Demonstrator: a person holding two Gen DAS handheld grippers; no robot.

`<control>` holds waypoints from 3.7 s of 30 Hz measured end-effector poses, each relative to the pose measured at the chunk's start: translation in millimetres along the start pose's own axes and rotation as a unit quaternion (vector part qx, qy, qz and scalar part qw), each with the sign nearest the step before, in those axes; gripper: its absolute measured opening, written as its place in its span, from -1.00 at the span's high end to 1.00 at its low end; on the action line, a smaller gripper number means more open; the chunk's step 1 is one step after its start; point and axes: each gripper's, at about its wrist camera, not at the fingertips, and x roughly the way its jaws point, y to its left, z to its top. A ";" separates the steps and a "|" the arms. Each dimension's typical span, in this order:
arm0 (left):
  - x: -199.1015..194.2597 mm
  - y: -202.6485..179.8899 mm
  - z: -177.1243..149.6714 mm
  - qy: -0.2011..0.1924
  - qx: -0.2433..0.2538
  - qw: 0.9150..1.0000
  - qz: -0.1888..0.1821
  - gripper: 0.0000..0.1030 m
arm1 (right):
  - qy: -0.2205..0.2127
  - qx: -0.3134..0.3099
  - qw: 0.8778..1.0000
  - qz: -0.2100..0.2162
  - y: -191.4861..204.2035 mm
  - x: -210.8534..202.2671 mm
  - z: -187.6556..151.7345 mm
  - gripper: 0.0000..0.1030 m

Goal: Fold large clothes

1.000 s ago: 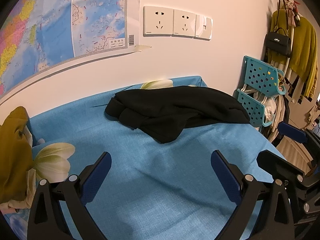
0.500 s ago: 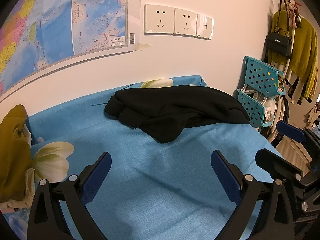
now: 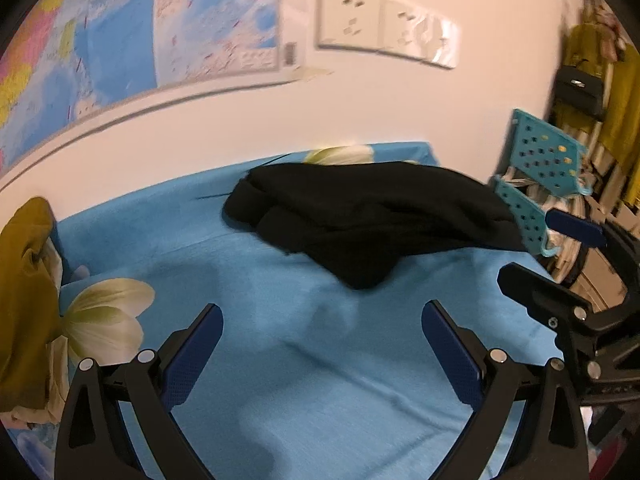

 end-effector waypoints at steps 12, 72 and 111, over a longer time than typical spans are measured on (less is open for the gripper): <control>46.0 53.6 12.1 0.025 -0.037 0.997 0.062 -0.87 | 0.104 -0.080 0.991 0.012 0.7 121.1 28.1 -0.57; 105.0 57.0 31.0 0.046 -0.029 0.998 0.025 -0.87 | 0.131 -0.198 0.967 0.089 27.9 160.1 112.8 0.75; 158.2 -93.8 77.7 0.100 0.175 0.960 -0.193 0.78 | -0.088 0.068 0.991 0.073 -174.6 -48.5 139.6 0.89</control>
